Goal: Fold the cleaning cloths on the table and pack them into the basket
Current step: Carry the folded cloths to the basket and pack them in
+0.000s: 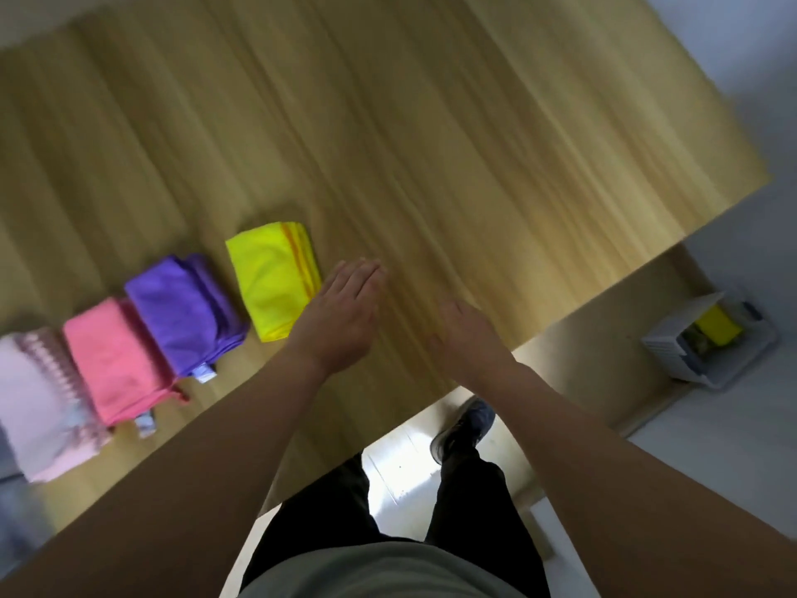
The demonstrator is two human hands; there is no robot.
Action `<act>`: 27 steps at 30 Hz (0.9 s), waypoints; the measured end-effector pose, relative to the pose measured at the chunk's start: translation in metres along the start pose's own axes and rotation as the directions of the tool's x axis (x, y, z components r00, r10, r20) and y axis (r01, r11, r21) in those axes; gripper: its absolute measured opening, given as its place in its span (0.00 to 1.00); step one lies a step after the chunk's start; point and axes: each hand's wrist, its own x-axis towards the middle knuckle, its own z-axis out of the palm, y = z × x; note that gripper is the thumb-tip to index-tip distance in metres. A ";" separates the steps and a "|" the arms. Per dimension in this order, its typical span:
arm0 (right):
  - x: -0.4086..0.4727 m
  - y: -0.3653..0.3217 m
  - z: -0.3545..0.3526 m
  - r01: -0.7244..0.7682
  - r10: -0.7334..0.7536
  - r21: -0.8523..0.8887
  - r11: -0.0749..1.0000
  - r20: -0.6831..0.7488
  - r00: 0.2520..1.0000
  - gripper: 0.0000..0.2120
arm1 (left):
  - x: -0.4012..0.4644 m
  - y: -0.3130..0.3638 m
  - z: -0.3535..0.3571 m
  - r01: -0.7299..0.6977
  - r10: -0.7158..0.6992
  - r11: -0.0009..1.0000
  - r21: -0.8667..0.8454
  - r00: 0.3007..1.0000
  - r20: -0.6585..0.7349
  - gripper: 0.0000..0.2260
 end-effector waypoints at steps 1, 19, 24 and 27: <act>0.005 -0.014 0.003 0.010 -0.010 -0.006 1.000 0.019 1.000 0.28 | -0.010 -0.011 -0.001 0.037 -0.037 0.999 -0.004 0.999 -0.007 0.23; 0.078 -0.192 0.045 -0.182 0.203 0.568 0.803 0.026 0.979 0.41 | -0.096 -0.173 -0.014 0.556 -0.580 0.815 -0.165 0.784 -0.222 0.31; 0.094 -0.205 0.044 -0.282 0.335 0.598 0.750 0.024 0.942 0.45 | -0.085 -0.190 -0.010 0.646 -0.649 0.761 -0.066 0.755 -0.097 0.32; 0.101 -0.205 0.046 -0.338 0.358 0.522 0.784 0.065 0.931 0.35 | -0.078 -0.190 -0.009 0.650 -0.647 0.760 -0.001 0.757 -0.091 0.32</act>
